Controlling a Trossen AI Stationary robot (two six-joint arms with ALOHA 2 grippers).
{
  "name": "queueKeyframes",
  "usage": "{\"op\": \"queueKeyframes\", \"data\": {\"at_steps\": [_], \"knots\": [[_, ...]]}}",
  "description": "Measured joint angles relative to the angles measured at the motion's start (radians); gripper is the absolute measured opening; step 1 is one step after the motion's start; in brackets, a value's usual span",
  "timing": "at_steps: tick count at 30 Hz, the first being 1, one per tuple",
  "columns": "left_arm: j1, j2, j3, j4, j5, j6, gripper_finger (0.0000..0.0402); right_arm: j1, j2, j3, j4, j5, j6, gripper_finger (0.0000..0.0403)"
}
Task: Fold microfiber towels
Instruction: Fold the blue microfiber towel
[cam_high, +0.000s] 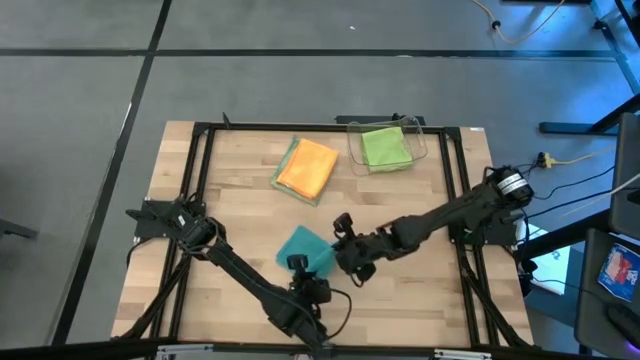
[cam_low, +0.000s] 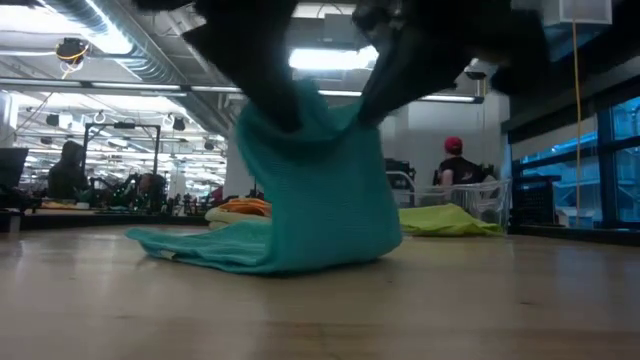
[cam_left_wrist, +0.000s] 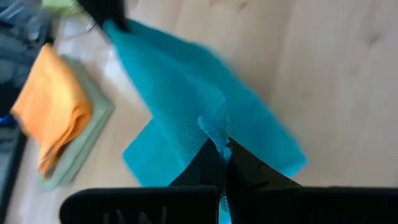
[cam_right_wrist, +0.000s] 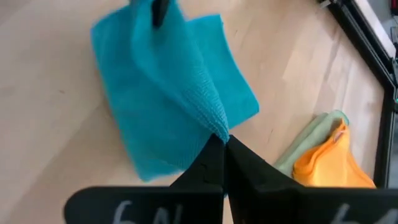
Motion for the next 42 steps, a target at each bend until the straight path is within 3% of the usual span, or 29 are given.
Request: {"op": "queueKeyframes", "data": {"at_steps": [6, 21, 42], "knots": [[0.0, 0.0, 0.0, -0.15, 0.035, -0.114, 0.0, -0.042, 0.031, 0.0, 0.058, -0.027, -0.045, 0.0001], [0.015, 0.0, -0.001, -0.27, 0.083, -0.153, 0.0, -0.112, 0.095, 0.0, 0.177, -0.084, -0.094, 0.0001], [0.034, 0.001, -0.156, -0.28, 0.151, -0.243, 0.0, -0.184, 0.201, 0.0, 0.336, -0.124, -0.147, 0.0007]]}}
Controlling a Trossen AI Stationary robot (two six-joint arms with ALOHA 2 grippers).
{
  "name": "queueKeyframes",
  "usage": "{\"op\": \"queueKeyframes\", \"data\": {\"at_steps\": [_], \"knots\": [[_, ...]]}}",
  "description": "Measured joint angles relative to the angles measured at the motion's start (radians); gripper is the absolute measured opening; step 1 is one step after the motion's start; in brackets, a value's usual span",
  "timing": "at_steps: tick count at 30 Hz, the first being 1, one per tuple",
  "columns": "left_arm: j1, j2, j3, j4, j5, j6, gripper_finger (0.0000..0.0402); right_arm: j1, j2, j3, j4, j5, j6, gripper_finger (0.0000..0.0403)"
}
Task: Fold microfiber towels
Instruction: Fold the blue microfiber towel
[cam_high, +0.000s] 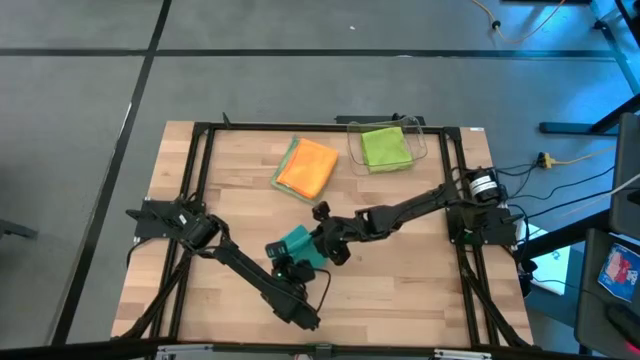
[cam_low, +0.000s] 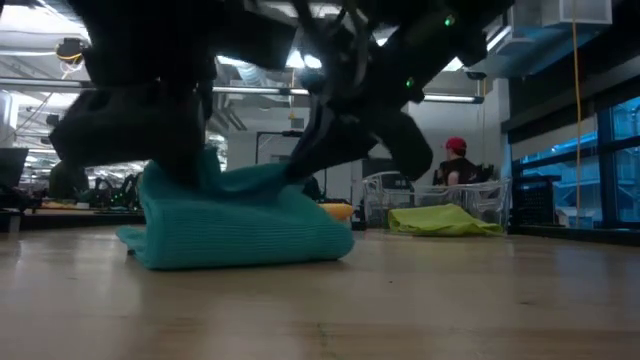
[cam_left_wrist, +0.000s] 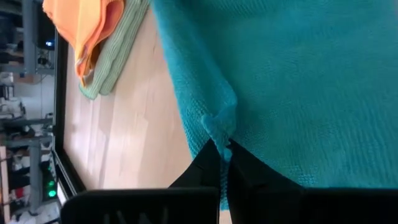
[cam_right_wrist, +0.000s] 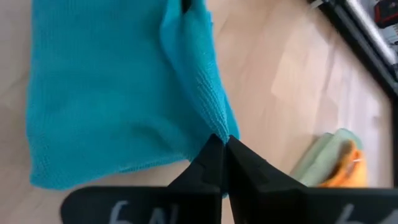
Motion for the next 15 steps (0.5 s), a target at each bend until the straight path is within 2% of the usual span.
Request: {"op": "queueKeyframes", "data": {"at_steps": [7, 15], "knots": [[0.009, 0.0, -0.04, -0.001, 0.023, -0.063, 0.0012, -0.012, 0.029, 0.0, 0.009, -0.029, 0.003, 0.004], [0.021, 0.0, -0.06, -0.002, 0.051, -0.058, 0.009, -0.012, 0.024, 0.0, 0.011, -0.027, 0.026, 0.0091]]}}
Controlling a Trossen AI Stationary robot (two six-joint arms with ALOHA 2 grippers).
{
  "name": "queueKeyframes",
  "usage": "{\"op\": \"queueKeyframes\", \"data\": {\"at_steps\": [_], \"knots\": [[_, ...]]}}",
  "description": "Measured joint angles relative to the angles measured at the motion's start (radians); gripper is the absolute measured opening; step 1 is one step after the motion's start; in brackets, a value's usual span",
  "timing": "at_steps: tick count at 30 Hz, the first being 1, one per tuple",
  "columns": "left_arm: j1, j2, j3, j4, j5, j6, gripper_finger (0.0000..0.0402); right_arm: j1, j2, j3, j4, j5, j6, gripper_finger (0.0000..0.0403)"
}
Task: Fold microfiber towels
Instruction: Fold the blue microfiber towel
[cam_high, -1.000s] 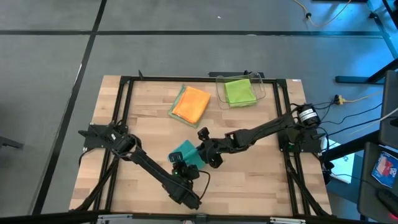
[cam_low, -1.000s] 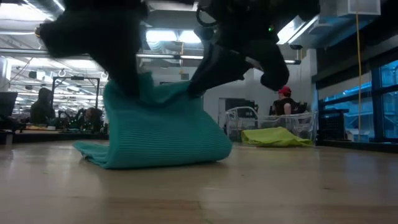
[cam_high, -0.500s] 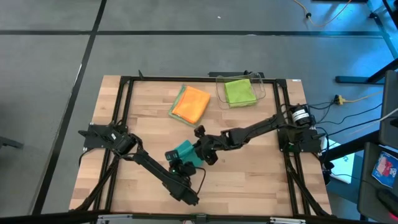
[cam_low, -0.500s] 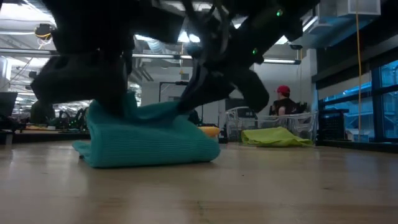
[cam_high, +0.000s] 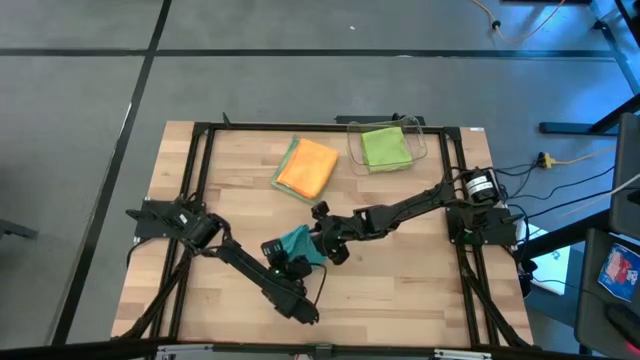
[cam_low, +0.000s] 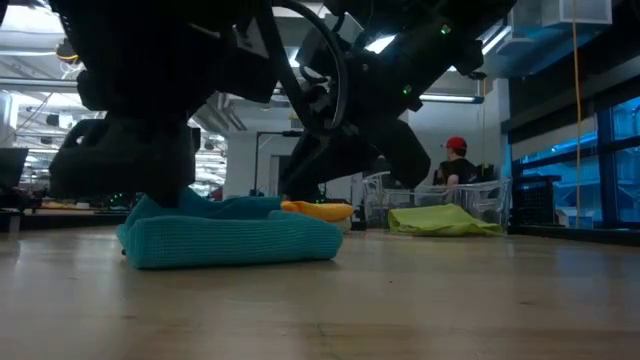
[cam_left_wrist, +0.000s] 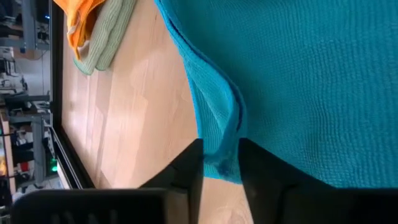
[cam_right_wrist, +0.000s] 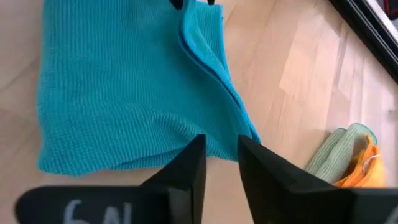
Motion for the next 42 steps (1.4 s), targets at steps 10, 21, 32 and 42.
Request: {"op": "queueKeyframes", "data": {"at_steps": [10, 21, 32, 42], "knots": [[0.007, -0.004, 0.002, 0.0, -0.002, 0.003, 0.0131, 0.011, -0.014, 0.0, -0.037, 0.055, 0.055, 0.0119], [0.005, -0.121, 0.011, 0.0, -0.001, -0.012, 0.0128, 0.07, -0.181, 0.0, -0.214, 0.172, 0.103, 0.0119], [-0.066, -0.143, 0.011, 0.006, 0.008, -0.156, 0.0127, 0.13, -0.319, -0.001, -0.621, -0.03, 0.431, 0.0119], [-0.175, -0.167, 0.011, 0.001, -0.054, -0.45, 0.0127, 0.136, -0.239, -0.247, 0.219, -0.055, 0.444, 0.0119]]}}
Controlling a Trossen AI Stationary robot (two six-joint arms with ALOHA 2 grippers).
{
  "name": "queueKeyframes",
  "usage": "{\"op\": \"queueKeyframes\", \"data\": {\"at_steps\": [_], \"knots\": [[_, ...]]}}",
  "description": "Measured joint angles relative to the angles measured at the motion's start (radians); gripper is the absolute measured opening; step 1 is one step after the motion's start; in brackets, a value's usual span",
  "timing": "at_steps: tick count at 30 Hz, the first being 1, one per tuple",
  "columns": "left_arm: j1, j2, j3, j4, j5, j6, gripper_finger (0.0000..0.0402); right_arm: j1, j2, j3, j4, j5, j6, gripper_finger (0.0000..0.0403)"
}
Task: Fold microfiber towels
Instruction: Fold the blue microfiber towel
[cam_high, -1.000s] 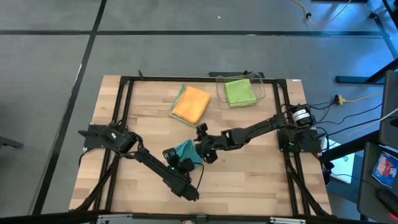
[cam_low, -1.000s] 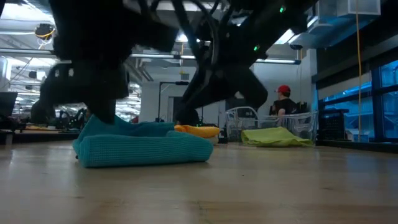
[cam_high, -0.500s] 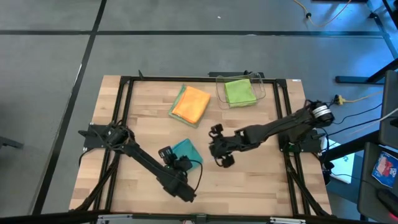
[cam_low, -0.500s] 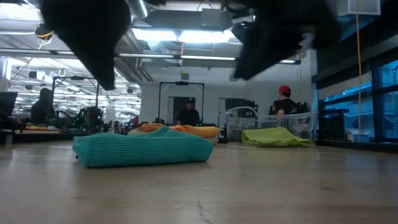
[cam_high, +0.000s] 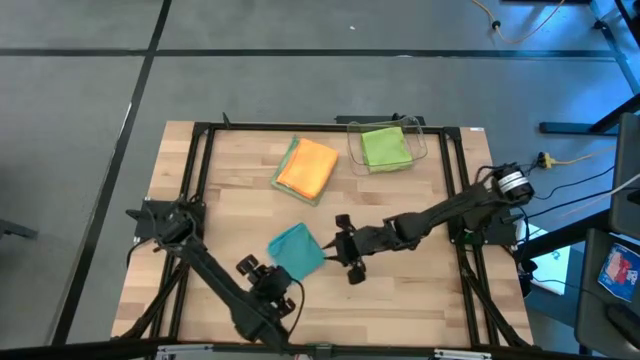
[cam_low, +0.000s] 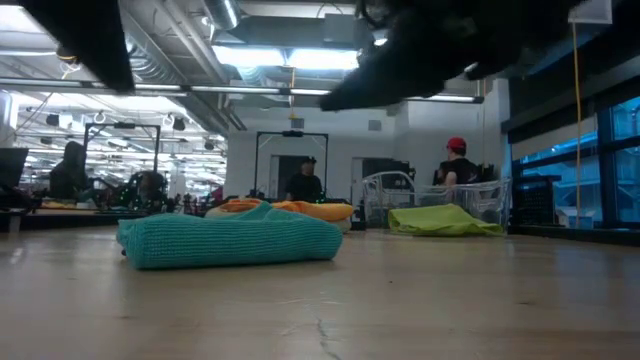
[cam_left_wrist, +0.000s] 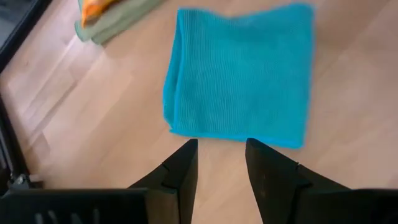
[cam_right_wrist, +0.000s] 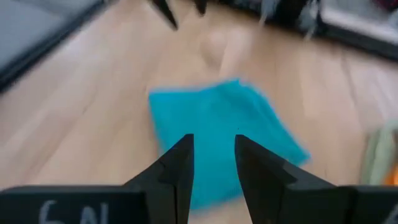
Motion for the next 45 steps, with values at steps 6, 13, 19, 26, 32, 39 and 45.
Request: {"op": "queueKeyframes", "data": {"at_steps": [6, 13, 19, 26, 32, 39, 45], "knots": [[-0.042, -0.064, 0.0, -0.001, -0.131, -0.002, 0.0127, -0.06, 0.185, 0.034, 0.175, -0.038, 0.006, 0.0119], [-0.06, -0.1, 0.0, -0.001, -0.227, -0.022, 0.0127, -0.119, 0.361, 0.172, -0.011, 0.01, 0.067, 0.0119], [-0.066, -0.098, 0.0, -0.001, -0.228, -0.021, 0.0127, -0.145, 0.344, 0.172, -0.051, 0.025, 0.106, 0.012], [-0.062, -0.097, 0.0, -0.001, -0.23, -0.021, 0.0127, -0.129, 0.236, 0.19, -0.033, 0.02, 0.056, 0.012], [-0.061, -0.097, 0.0, -0.001, -0.228, -0.018, 0.0127, -0.115, 0.273, 0.189, 0.042, -0.123, 0.161, 0.012], [-0.057, -0.096, 0.0, -0.001, -0.228, -0.018, 0.0127, -0.048, 0.447, 0.189, 0.295, -0.131, 0.163, 0.012], [-0.057, -0.096, 0.0, -0.001, -0.227, -0.018, 0.0127, -0.05, 0.468, 0.187, 0.307, -0.12, 0.184, 0.012]]}}
